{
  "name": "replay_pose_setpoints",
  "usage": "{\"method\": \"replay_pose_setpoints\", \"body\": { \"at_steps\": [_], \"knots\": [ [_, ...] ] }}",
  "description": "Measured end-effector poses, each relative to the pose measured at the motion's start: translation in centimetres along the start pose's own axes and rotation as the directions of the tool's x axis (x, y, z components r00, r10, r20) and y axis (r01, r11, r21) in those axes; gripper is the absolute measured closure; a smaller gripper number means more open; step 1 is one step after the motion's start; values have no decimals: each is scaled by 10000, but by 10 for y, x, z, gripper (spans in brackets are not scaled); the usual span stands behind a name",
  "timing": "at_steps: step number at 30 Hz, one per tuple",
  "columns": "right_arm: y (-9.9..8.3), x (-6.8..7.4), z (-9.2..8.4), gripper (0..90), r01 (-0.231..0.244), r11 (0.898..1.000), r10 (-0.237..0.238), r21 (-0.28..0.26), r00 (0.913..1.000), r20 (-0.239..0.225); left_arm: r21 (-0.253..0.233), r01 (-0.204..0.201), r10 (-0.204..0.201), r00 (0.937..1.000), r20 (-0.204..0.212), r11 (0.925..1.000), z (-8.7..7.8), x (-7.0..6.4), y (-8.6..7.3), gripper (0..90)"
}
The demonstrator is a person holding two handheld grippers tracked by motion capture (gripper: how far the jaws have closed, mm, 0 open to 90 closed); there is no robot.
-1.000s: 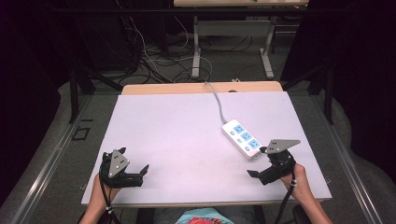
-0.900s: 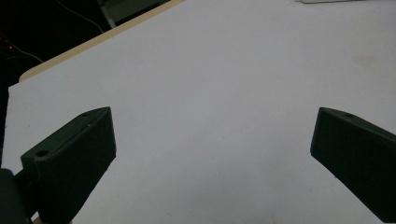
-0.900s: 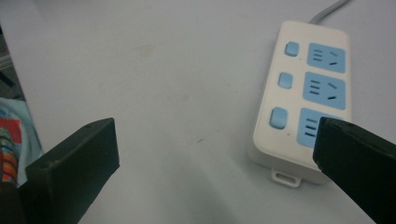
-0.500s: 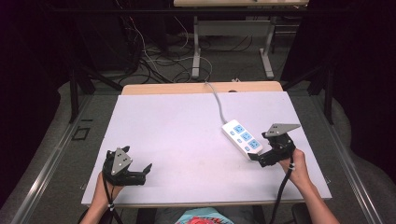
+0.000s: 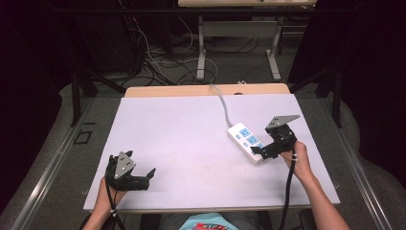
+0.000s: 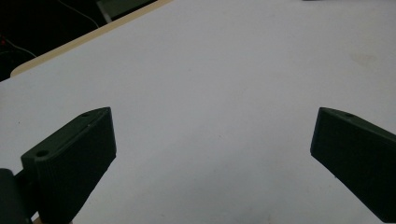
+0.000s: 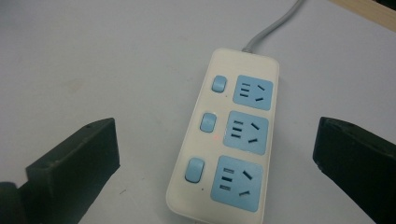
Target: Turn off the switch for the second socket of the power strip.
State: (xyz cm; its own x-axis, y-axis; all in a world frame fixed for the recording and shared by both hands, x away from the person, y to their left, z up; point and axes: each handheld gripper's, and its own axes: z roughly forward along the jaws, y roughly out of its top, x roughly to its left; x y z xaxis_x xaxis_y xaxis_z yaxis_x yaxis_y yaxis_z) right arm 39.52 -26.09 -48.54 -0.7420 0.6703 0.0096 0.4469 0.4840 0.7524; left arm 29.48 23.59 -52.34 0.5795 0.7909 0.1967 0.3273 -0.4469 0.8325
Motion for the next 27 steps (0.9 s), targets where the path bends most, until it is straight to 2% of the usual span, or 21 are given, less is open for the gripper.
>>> {"method": "replay_pose_setpoints", "body": {
  "at_steps": [2, 5, 6, 10, 13, 20, 26, 27],
  "knots": [
    [1, -1, 1, 0, -33, 10000, 33, 47, 10000, -54, 7, 29, -29, 10000, 29, 10000, 0, -1, 0, 1],
    [3, -1, 2, 0, 162, 9999, -162, -43, 9999, 41, 35, -19, 19, 10000, 42, 10000, 0, -1, 0, 1],
    [5, -1, 2, 0, 133, 9999, -133, 93, 9999, 6, 35, 22, -22, 10000, 26, 10000, 1, -2, -1, 1],
    [7, -3, 3, 0, 189, 9996, -183, -217, 9994, 305, 108, -3, 2, 10000, 43, 9999, 0, -3, 0, 1],
    [11, -4, 5, 0, 237, 9991, -229, -338, 9995, 236, 180, -25, 23, 10000, 79, 9998, 2, -4, 1, 0],
    [17, -12, 18, 0, 146, 9999, -146, -49, 9999, -49, 171, -28, 26, 9999, 111, 9998, 2, -4, 0, 0],
    [19, -15, 27, 0, 318, 9995, -317, -43, 9994, 127, 214, -86, 82, 9998, 197, 9997, 2, -5, 1, 0],
    [20, -15, 27, 0, 162, 9998, -163, 70, 9998, 84, 209, -75, 71, 9998, 175, 9998, 2, -6, 1, 0]
  ]
}}
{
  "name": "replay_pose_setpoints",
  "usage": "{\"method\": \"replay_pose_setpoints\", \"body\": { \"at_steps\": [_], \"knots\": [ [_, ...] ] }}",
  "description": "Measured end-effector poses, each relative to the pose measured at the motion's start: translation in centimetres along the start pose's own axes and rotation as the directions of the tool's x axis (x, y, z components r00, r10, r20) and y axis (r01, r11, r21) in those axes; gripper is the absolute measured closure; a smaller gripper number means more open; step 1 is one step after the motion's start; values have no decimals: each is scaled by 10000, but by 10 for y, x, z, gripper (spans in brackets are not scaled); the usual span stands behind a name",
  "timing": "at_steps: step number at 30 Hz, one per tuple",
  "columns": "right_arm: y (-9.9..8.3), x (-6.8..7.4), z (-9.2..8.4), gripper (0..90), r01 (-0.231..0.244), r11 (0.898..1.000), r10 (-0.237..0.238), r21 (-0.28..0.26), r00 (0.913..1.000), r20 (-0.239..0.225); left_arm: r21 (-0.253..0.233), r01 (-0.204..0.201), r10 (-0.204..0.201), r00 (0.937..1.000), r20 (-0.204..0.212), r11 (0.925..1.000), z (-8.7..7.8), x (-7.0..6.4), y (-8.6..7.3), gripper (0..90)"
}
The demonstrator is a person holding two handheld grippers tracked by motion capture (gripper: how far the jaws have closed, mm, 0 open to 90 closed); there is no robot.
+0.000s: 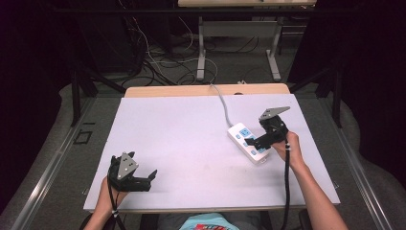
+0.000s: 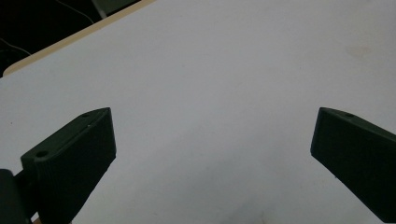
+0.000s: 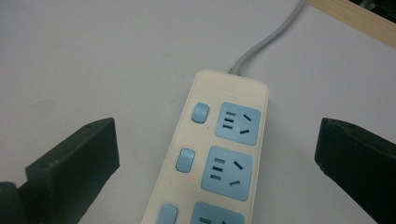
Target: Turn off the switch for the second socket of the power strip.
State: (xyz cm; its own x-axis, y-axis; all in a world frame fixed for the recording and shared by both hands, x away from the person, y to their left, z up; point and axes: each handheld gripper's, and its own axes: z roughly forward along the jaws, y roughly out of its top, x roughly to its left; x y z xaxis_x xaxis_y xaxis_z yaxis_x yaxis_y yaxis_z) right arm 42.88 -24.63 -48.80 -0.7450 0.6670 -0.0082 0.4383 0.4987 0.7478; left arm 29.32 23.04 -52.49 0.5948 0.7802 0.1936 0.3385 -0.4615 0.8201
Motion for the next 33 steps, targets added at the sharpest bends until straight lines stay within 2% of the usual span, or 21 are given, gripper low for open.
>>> {"method": "replay_pose_setpoints", "body": {
  "at_steps": [3, 4, 7, 8, 10, 12, 15, 16, 17, 19, 21, 22, 24, 28, 29, 30, 31, 33],
  "knots": [
    [2, -1, 3, 0, 49, 10000, -50, -68, 10000, -81, -17, 28, -27, 10000, 12, 10000, 0, 0, 0, 0],
    [3, -1, 3, 0, 31, 10000, -30, 55, 10000, -81, -72, -85, 84, 9999, -109, 9999, 0, 1, 0, 0],
    [4, 0, 8, 0, 67, 9999, -66, 118, 9999, -86, -23, 50, -50, 10000, -3, 10000, -1, 1, -1, 0],
    [4, -1, 9, 0, 151, 9998, -150, 148, 9999, -77, -42, 35, -35, 10000, -11, 10000, -1, 1, 0, 0],
    [4, -1, 11, 0, 32, 9999, -30, 123, 9999, -133, 1, 13, -13, 10000, 22, 10000, -1, 0, 0, 0],
    [4, -3, 13, 0, 178, 9998, -177, 98, 9998, -69, -14, -2, 2, 10000, 27, 10000, -1, 0, 0, 0],
    [2, -4, 16, 0, -165, 9998, 169, 150, 9995, -266, -22, 32, -32, 10000, 33, 10000, -1, -1, 0, 0],
    [2, -6, 19, 0, -110, 9999, 114, 118, 9994, -326, -35, 40, -39, 10000, 52, 10000, -1, -1, 0, 0],
    [1, -6, 20, 0, -323, 9992, 334, 247, 9985, -440, -37, 50, -50, 10000, 64, 10000, -1, -1, 0, 0],
    [-1, -9, 23, 0, -328, 9993, 337, 162, 9977, -583, -47, 49, -49, 9999, 99, 10000, -1, -1, 0, 1],
    [-1, -9, 25, 6, -432, 9987, 446, 273, 9977, -502, -47, 18, -18, 9999, 112, 10000, -1, -1, 0, 0],
    [-2, -9, 25, 20, -506, 9979, 530, 413, 9969, -583, -56, 32, -32, 9999, 109, 10000, -1, -1, 0, 0],
    [-3, -9, 26, 91, -578, 9978, 592, 312, 9971, -470, -43, -83, 83, 10000, 42, 10000, -1, 0, 0, 0],
    [-4, -10, 25, 238, -457, 9987, 466, 233, 9981, -404, -69, 32, -31, 9999, 114, 10000, -2, -1, 0, 0],
    [-4, -10, 25, 272, -405, 9989, 416, 216, 9979, -500, -68, 55, -54, 9999, 123, 10000, -1, -1, 0, 0],
    [-4, -8, 26, 308, -551, 9983, 560, 189, 9970, -538, -66, 52, -51, 9999, 107, 10000, -1, -1, 0, 0],
    [-4, -8, 25, 346, -531, 9981, 548, 299, 9968, -579, -38, -118, 118, 9999, 40, 9999, -1, 0, 0, 0],
    [-4, -6, 25, 444, -527, 9983, 540, 229, 9967, -608, -71, -14, 15, 10000, 91, 10000, -1, 0, 0, 0]
  ]
}}
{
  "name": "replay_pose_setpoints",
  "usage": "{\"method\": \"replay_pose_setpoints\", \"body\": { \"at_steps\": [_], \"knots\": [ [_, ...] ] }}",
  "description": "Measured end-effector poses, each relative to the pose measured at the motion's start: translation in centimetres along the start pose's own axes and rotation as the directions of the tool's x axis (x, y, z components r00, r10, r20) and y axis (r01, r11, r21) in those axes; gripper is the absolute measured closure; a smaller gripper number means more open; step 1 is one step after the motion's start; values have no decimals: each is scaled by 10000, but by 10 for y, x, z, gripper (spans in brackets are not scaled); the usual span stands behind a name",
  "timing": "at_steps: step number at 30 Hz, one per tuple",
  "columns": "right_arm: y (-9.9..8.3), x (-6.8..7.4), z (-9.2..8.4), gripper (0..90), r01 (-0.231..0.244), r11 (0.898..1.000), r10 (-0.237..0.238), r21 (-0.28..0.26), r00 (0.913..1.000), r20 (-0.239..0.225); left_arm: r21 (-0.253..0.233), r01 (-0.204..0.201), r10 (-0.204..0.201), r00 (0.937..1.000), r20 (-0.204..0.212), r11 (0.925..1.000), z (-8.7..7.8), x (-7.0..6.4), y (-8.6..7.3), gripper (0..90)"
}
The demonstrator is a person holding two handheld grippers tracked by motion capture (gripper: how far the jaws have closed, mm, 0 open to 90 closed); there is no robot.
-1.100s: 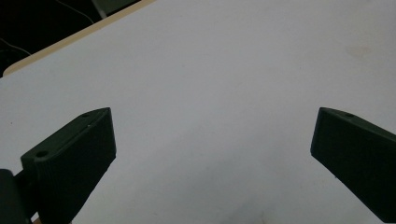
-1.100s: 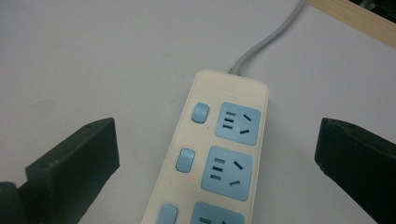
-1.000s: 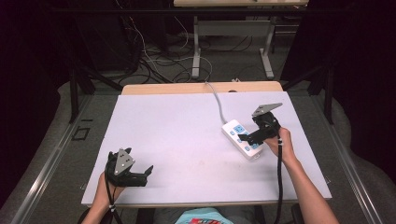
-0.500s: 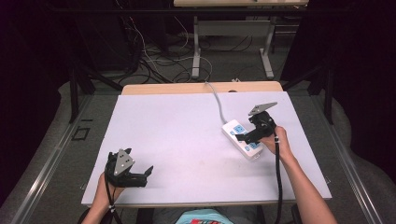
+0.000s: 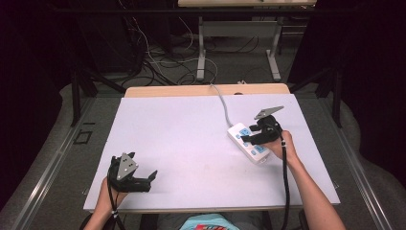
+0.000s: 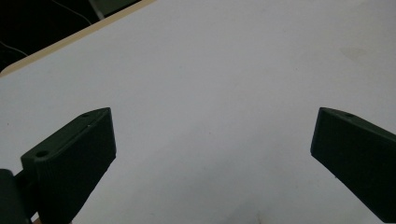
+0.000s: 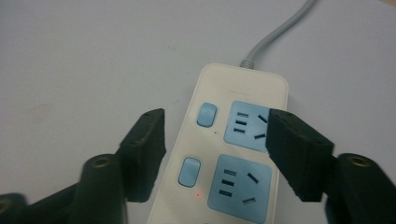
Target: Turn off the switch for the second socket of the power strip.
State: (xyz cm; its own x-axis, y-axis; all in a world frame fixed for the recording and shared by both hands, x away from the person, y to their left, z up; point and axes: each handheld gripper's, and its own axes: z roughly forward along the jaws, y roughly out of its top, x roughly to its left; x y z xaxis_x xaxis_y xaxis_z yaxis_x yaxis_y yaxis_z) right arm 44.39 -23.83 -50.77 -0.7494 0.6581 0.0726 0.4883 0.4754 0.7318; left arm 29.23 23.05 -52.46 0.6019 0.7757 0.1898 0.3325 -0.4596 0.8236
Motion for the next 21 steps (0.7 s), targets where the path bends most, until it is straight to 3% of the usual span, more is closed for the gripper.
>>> {"method": "replay_pose_setpoints", "body": {
  "at_steps": [4, 5, 6, 7, 8, 10, 15, 19, 21],
  "knots": [
    [-1, 5, 3, 618, 287, 9994, -290, 207, 9995, 124, -50, 17, -18, 10000, -29, 10000, -1, -1, -1, 0],
    [-2, 5, 4, 668, 425, 9987, -433, 288, 9987, 260, 3, -145, 145, 9999, -84, 9999, -2, 1, 0, 0],
    [-1, 8, 5, 770, 450, 9982, -464, 404, 9983, 352, -17, 19, -19, 10000, -21, 10000, -2, 0, -1, 0],
    [-1, 8, 5, 770, 450, 9982, -464, 404, 9983, 352, -16, 8, -8, 10000, -54, 10000, -2, 0, -1, 0],
    [-1, 9, 5, 819, 534, 9977, -557, 419, 9968, 574, -11, 40, -40, 10000, -43, 10000, -2, 1, -1, 0],
    [-1, 10, 4, 899, 635, 9975, -653, 316, 9962, 578, -20, 2, -3, 10000, -22, 10000, -2, 1, -1, 0],
    [-1, 12, 4, 900, 701, 9973, -714, 211, 9951, 679, -4, -13, 13, 10000, 11, 10000, -2, -1, -1, 0],
    [0, 14, 5, 900, 661, 9959, -702, 617, 9954, 656, -13, -19, 19, 10000, -10, 10000, -2, 0, -1, 0],
    [-1, 15, 7, 900, 747, 9959, -778, 517, 9951, 608, -11, -108, 108, 9999, -59, 9999, -2, 0, 0, 1]
  ]
}}
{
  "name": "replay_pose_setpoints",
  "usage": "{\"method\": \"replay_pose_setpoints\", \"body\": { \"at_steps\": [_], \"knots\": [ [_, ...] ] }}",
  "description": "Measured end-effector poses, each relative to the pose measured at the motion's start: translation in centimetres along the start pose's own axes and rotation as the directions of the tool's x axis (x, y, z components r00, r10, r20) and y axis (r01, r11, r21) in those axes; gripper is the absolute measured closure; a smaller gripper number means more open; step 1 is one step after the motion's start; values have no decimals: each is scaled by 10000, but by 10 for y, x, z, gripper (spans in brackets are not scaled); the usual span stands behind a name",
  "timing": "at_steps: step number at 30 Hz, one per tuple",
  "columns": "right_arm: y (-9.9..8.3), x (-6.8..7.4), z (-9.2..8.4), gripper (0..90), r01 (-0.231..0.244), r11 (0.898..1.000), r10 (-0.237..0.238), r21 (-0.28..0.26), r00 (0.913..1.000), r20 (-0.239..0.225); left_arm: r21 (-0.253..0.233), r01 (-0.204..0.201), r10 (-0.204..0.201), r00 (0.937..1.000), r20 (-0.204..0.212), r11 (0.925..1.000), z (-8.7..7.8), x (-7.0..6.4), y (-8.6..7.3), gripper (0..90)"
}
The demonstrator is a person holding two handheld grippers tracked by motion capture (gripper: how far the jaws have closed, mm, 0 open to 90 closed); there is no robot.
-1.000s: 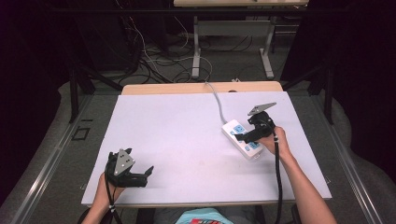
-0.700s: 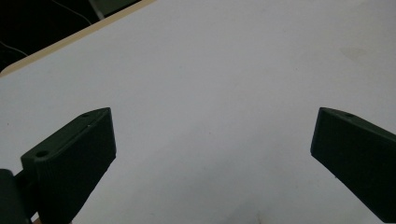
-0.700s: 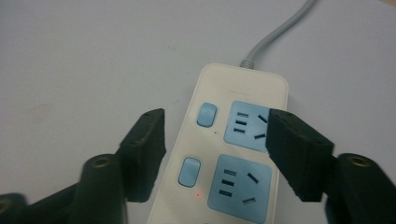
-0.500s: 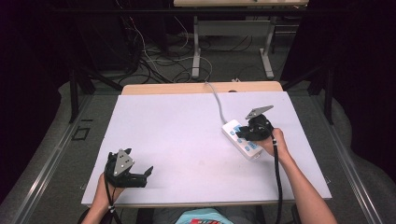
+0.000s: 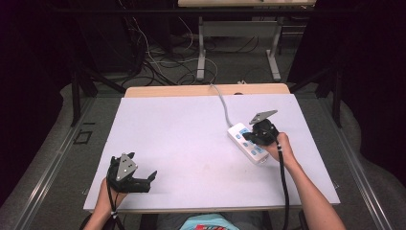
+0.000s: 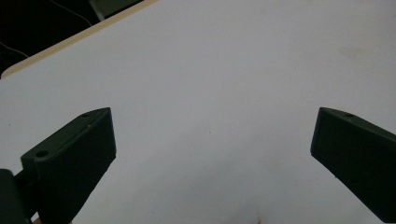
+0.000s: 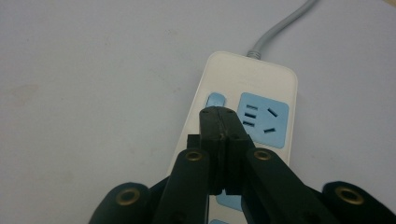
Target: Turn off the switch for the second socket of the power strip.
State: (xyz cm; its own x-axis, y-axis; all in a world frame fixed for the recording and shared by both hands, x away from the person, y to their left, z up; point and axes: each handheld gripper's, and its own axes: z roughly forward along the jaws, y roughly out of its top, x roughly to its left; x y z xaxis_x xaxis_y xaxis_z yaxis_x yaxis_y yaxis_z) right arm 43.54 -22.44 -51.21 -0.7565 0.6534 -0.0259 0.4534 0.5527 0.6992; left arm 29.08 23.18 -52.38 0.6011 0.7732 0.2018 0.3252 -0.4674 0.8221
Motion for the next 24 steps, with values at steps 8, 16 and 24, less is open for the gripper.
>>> {"method": "replay_pose_setpoints", "body": {
  "at_steps": [8, 16, 24],
  "knots": [
    [0, 7, 4, 900, 220, 9988, -224, 439, 9997, 85, -53, 123, -123, 9999, 18, 9999, 0, 0, -1, 0],
    [-1, 11, 7, 900, 483, 9968, -499, 635, 9985, 236, 21, 122, -122, 9999, 40, 9999, 0, -1, -1, 0],
    [-4, 12, 9, 900, 314, 9976, -335, 612, 9989, 338, -56, 140, -140, 9999, -19, 9999, 0, 0, -1, 0]
  ]
}}
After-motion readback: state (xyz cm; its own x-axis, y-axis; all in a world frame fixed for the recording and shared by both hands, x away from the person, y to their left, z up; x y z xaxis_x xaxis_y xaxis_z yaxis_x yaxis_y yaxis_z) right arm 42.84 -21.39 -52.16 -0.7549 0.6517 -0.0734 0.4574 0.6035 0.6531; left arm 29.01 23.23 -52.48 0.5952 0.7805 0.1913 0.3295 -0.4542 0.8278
